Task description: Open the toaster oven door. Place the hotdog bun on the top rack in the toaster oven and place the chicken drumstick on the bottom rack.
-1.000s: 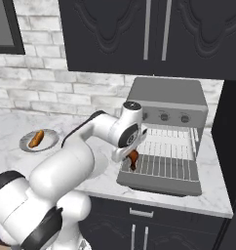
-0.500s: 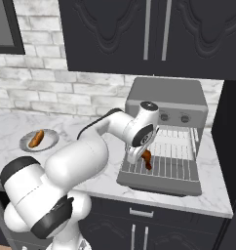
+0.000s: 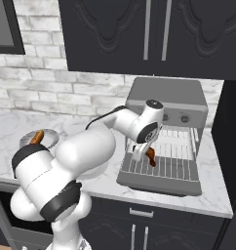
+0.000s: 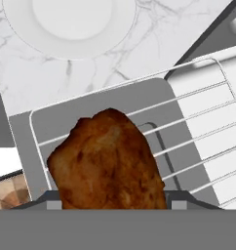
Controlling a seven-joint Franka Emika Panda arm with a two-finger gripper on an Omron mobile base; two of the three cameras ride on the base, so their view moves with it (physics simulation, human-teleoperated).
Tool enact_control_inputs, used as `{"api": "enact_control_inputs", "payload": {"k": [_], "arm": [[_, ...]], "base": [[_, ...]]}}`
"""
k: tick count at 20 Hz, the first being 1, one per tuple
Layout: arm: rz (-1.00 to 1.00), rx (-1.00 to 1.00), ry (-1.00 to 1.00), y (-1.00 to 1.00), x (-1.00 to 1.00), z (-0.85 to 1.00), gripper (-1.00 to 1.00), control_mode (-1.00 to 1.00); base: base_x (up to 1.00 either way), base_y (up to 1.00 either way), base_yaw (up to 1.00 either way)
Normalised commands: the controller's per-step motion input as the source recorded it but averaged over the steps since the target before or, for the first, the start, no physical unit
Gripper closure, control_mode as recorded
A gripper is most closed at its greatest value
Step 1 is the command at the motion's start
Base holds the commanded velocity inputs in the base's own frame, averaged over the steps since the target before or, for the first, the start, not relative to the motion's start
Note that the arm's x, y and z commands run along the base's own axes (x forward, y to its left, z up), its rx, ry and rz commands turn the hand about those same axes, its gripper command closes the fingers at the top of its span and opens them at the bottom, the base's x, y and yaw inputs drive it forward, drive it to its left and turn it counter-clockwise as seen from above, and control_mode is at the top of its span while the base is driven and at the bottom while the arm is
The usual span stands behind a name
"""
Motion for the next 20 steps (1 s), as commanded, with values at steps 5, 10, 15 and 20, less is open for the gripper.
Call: {"api": "enact_control_inputs", "payload": {"k": [5, 10, 15, 20], "arm": [[0.0, 0.0, -0.02, -0.13, 0.25, -0.2, 1.0, -1.0], [0.0, 0.0, -0.03, -0.17, 0.02, -0.31, 1.0, -1.0], [0.0, 0.01, -0.05, -0.18, 0.01, -0.23, 1.0, -1.0], [0.0, 0.01, -0.05, -0.18, 0.0, -0.14, 1.0, -1.0]], "base": [[0.0, 0.0, 0.0], [0.0, 0.0, 0.0], [0.0, 0.0, 0.0], [0.0, 0.0, 0.0]]}}
